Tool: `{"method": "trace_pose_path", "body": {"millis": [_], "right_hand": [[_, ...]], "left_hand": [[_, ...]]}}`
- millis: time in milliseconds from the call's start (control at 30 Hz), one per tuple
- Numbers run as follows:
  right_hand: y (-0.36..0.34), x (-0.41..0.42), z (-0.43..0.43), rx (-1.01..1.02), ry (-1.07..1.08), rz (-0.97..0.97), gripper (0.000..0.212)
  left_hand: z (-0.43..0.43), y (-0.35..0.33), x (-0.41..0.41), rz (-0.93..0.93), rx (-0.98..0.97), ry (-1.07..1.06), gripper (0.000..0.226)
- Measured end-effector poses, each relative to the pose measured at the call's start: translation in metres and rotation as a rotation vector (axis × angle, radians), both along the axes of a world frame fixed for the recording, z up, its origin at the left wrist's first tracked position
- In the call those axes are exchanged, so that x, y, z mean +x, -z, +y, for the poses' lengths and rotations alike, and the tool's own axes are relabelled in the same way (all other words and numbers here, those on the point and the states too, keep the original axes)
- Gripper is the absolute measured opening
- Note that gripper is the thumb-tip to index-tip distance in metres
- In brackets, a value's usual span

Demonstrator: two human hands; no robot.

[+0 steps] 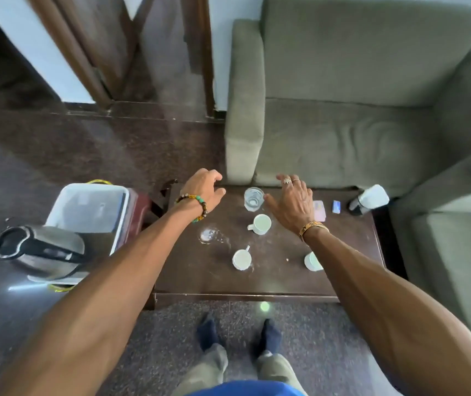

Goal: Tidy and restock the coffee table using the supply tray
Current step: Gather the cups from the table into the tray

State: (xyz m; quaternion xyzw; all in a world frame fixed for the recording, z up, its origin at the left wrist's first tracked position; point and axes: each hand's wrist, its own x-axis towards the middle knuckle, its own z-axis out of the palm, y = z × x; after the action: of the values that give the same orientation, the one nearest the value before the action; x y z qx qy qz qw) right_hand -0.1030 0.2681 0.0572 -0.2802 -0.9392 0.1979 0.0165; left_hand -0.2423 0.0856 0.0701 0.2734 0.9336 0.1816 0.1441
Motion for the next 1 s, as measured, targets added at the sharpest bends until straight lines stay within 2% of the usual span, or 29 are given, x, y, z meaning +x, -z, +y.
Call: {"method": "trace_pose_path", "body": {"millis": [200,400,567,833,1000], "right_hand": [[0.043,0.029,0.002,-0.076,0.141,-0.050,0.056],[0.134,0.065,-0.009,-0.196,0.198,-0.190,0.054],[0.194,0.082,-0.026,-0.335,0.212,-0.302,0.050],[0.256,0.074,-0.048,-0.531,0.229,-0.271,0.032],[0.290,0.064,-0.058,-0.633,0.282,-0.283,0.029]], "left_hand": [[0.038,0.054,0.013,-0.091,-0.005,0.129,0.037],[0.034,0.151,0.050,-0.231,-0.087,0.152,0.035],[0.013,0.215,0.069,-0.357,-0.160,0.070,0.035],[0.017,0.276,0.074,-0.437,-0.149,-0.133,0.035],[0.023,0.312,0.083,-0.504,-0.145,-0.201,0.037]]}}
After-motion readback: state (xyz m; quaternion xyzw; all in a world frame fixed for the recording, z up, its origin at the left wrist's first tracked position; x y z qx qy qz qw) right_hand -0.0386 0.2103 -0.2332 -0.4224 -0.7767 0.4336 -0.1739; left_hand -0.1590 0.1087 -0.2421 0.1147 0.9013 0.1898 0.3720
